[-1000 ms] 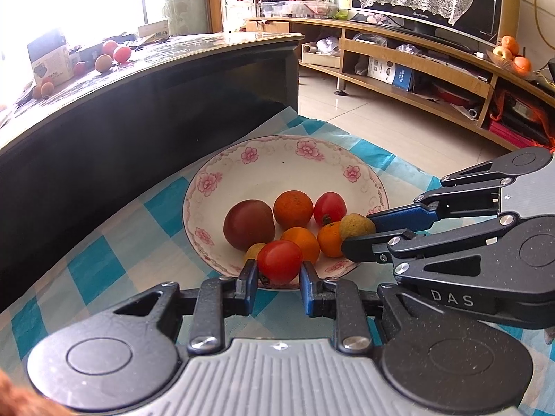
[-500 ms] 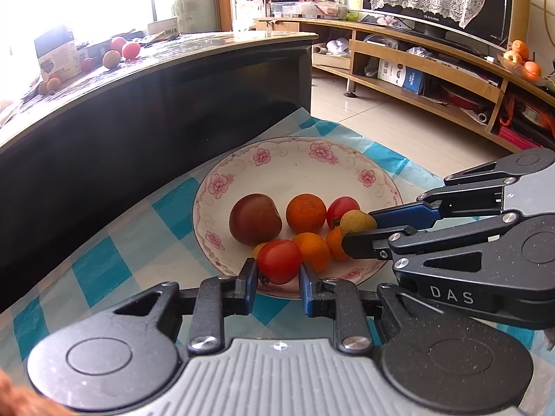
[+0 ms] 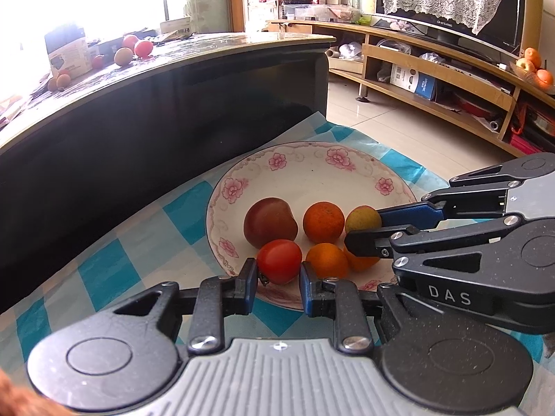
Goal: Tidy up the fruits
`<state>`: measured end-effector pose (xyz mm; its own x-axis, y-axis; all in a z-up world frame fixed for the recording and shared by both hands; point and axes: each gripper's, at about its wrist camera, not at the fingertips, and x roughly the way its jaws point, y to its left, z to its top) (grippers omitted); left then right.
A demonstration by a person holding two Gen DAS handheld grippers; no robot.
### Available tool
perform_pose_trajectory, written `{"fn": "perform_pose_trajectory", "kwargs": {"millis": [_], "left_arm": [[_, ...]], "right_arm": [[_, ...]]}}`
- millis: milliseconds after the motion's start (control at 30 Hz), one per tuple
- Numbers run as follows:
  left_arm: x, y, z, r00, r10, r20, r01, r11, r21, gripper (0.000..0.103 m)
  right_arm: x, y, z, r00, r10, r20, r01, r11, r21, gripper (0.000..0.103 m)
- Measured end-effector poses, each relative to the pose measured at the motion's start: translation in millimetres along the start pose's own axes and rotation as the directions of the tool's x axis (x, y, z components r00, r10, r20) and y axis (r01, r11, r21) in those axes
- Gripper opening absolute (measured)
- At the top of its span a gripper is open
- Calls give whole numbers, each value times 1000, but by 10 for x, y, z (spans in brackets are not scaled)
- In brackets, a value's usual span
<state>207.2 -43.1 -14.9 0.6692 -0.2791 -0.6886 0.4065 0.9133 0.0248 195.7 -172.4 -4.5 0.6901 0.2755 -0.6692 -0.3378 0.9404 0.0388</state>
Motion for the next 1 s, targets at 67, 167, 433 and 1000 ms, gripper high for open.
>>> {"fn": "perform_pose_trajectory", "kwargs": {"millis": [67,167,433,1000], "left_arm": [[5,-7,-1,1000,-2,-1,2,1000,1,33],[16,0,-2,1000,-5,0,5,1000,-1,33],[25,-4,1,1000,-1,1,1,1000,1,33],[-18,-1,19,1000,16,-8,-16,999,-35,41]], "right_arm": [[24,-3,2,1000,-13,-5,13,1000,2,21],[36,-7,-2,1000,-20,-5,20,1000,3,21],[27,-3,-4,1000,-25,-3,25,1000,7,21],[-43,-63,10,999,-54,7,54,998,41,32]]}}
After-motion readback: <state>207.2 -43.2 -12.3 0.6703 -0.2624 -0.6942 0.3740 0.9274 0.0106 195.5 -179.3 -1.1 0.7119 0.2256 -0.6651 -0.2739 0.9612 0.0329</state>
